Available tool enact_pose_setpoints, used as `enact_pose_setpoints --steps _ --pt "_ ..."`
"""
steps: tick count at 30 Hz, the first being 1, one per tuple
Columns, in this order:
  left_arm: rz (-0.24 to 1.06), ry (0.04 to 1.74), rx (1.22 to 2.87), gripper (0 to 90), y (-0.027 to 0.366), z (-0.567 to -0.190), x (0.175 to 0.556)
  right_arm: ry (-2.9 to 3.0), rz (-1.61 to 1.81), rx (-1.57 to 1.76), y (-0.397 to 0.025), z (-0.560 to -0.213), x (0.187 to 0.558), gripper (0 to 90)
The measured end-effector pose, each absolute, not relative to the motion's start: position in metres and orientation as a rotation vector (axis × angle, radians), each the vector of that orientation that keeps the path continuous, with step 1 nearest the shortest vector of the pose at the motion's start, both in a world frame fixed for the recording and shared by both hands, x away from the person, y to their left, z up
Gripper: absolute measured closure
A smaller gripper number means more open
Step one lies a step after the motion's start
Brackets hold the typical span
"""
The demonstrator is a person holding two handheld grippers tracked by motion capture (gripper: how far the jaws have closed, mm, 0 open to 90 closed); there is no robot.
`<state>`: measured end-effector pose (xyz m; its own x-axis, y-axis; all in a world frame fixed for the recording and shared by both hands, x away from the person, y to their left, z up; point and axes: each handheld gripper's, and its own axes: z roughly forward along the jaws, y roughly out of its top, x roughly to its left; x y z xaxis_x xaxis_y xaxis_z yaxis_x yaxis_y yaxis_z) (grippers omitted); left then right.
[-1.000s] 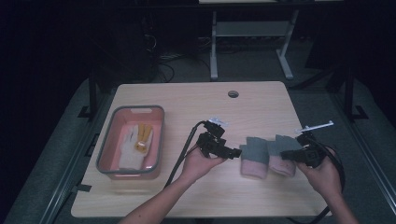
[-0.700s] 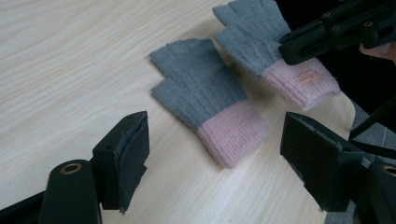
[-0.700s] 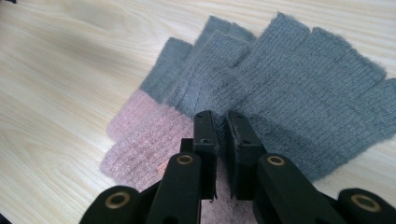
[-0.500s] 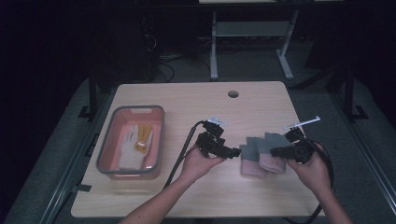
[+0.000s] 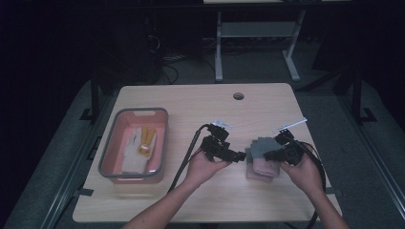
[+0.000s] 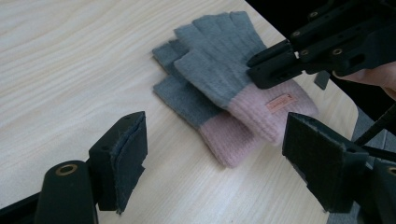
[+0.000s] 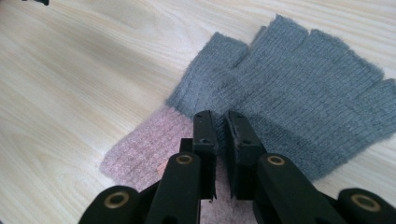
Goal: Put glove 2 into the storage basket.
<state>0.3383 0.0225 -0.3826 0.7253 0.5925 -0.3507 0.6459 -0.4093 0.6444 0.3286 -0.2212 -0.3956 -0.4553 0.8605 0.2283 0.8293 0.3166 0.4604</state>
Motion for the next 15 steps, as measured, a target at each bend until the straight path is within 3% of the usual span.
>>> enact_pose_setpoints --steps 15 --pt "-0.093 0.961 2.109 21.8 0.028 -0.388 0.340 2.527 0.763 1.644 -0.207 -0.416 0.335 82.3"
